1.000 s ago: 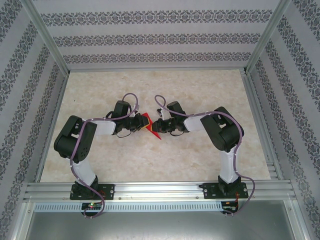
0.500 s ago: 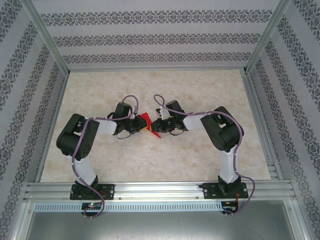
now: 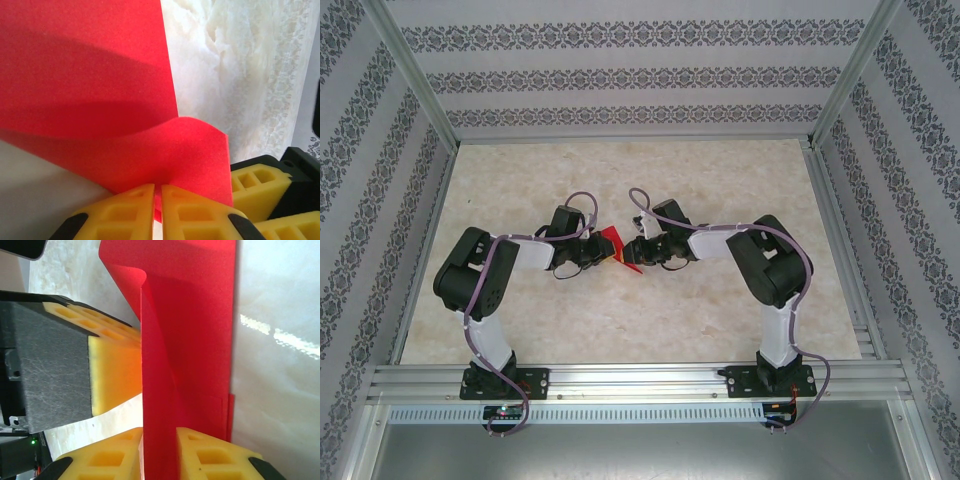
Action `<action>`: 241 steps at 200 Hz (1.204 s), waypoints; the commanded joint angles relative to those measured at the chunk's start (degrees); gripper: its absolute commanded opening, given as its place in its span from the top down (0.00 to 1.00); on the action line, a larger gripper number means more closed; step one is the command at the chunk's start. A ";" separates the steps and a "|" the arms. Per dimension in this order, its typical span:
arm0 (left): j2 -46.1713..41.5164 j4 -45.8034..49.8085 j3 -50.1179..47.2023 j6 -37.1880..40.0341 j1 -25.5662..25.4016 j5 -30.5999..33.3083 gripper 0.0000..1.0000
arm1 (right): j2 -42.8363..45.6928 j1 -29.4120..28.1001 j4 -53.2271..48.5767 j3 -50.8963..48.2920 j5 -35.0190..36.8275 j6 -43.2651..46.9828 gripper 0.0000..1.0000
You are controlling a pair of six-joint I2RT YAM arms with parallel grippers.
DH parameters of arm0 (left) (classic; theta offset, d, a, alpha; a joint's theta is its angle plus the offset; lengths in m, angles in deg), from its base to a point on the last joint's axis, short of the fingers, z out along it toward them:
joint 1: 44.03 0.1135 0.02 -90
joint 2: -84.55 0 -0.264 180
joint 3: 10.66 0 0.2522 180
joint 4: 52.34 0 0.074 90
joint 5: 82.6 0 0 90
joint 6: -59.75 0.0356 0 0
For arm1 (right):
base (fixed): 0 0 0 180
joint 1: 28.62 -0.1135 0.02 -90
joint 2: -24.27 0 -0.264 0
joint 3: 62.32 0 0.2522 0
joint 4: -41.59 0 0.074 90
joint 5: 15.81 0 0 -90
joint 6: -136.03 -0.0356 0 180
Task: Fold a paper plane with a square sheet of paper (pick it up from the middle)
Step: Fold the wing for the fifth time at the center of the table.
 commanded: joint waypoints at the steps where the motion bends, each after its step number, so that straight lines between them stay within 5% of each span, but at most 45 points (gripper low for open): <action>1: 1.04 1.34 0.84 1.35 -0.56 0.40 0.87 | 2.62 -0.13 -0.82 -0.83 0.84 0.34 0.77; 95: -1.65 -0.40 0.51 2.54 -0.54 -1.61 0.85 | 0.74 -0.51 -0.78 -2.55 1.65 0.25 0.94; 144: -3.85 -8.68 -2.43 1.99 -0.58 -4.67 0.81 | -0.94 -0.17 0.38 -2.32 0.56 -0.73 0.95; 241: -1.95 -9.10 -1.63 2.72 -0.58 -6.07 0.81 | -2.64 1.02 0.99 -1.42 -1.87 -1.96 0.93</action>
